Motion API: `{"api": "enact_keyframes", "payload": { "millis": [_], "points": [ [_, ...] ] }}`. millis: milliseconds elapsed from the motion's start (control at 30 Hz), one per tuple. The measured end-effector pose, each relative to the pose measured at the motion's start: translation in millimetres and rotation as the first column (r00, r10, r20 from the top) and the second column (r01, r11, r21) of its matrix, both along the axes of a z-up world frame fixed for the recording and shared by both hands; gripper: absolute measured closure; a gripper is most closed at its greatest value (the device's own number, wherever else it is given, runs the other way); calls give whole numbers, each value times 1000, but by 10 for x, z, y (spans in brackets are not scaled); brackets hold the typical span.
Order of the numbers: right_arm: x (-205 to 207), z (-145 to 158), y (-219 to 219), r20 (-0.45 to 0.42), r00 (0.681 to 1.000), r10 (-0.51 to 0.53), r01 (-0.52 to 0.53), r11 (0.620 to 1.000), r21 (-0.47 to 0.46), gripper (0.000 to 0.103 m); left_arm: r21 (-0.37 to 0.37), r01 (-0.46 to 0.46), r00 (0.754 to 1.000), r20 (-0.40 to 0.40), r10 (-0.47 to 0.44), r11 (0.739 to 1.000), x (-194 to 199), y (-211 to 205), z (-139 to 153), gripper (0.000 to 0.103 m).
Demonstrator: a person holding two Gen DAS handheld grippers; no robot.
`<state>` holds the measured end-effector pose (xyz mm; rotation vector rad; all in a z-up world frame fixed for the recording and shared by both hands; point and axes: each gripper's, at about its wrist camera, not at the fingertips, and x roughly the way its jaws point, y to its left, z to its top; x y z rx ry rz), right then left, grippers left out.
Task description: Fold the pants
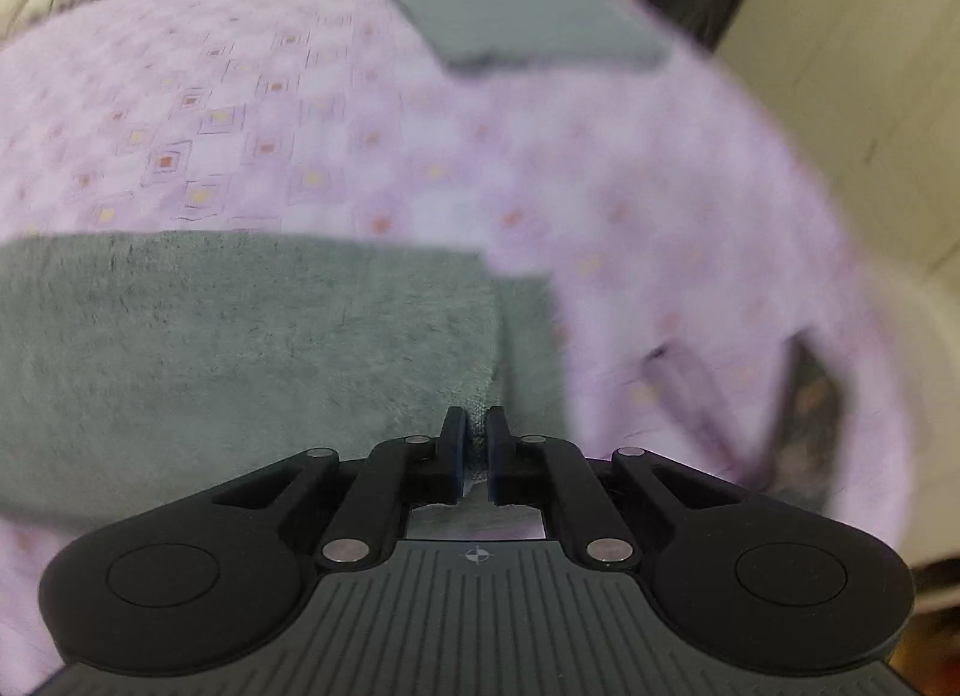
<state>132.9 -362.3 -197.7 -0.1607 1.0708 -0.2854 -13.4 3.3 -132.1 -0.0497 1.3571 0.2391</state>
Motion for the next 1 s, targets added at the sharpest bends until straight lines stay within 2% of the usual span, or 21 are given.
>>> {"api": "enact_keyframes", "payload": {
  "millis": [67,167,200,267,400,467,600,700,800,900,1000],
  "points": [
    [-71,-35,-19,-19,999,-35,34,999,-42,97,8,4,1000,5,-4,1000,7,41,3,84],
    [-85,-352,-58,-115,990,-84,74,993,-90,97,9,5,1000,4,-5,1000,30,139,-15,84],
    [-75,-461,-25,-144,987,-73,57,993,-107,97,9,7,1000,0,-7,1000,42,186,-23,83],
    [-20,-474,80,-153,988,-16,-10,985,-173,96,13,16,1000,-2,-16,1000,68,303,-18,82],
    [18,-129,262,-39,998,-43,34,978,-206,92,30,25,1000,17,-25,999,161,651,-1,81],
    [12,94,482,27,1000,-14,19,979,-203,90,41,30,999,21,-31,999,238,842,-20,81],
    [135,377,1141,119,988,97,-87,992,-88,89,46,39,999,25,-40,998,470,1330,-74,81],
    [317,491,1870,170,965,198,-210,976,52,89,46,47,998,30,-48,998,672,1715,-113,81],
    [518,547,2632,223,925,309,-349,921,173,89,43,50,998,43,-52,998,886,2100,-147,81],
    [782,575,3329,258,880,398,-462,841,281,88,23,37,998,47,-38,999,1111,2440,-202,81],
    [1057,550,3906,289,832,474,-551,762,339,87,7,31,998,57,-31,1000,1367,2719,-243,81]
  ]
}}
